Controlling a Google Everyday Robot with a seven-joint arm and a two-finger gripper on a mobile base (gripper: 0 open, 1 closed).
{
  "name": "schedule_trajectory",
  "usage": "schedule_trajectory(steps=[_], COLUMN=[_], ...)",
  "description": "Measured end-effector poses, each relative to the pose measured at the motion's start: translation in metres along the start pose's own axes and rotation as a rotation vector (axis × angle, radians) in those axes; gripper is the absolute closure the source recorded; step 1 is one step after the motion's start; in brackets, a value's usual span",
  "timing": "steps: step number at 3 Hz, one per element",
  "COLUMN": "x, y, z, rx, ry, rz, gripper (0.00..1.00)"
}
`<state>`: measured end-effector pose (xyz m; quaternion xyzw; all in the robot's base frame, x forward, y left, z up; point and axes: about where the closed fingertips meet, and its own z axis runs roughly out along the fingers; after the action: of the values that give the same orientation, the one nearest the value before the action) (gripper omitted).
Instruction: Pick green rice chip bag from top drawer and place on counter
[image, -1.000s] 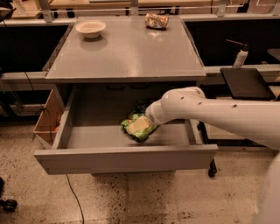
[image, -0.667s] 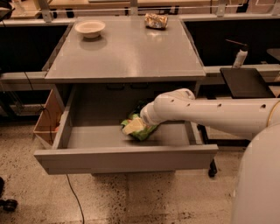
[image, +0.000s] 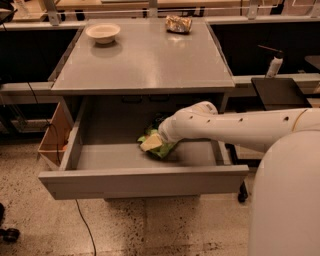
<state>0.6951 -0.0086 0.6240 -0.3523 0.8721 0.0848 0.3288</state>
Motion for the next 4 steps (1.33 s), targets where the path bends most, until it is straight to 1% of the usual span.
schedule_trajectory(steps=[1,2,3,4], x=[0.001,-0.002,-0.010,-0.019], y=[-0.001,0.006,0.020,0.032], z=[-0.009,-0.023,-0.049,-0.078], rx=[0.009,0.003,-0.024,-0.087], ry=[-0.016,-0.037,-0.062,-0.075], rz=[-0.019,-0.047,-0.092,-0.123], gripper=[0.73,0.96,1.00,1.00])
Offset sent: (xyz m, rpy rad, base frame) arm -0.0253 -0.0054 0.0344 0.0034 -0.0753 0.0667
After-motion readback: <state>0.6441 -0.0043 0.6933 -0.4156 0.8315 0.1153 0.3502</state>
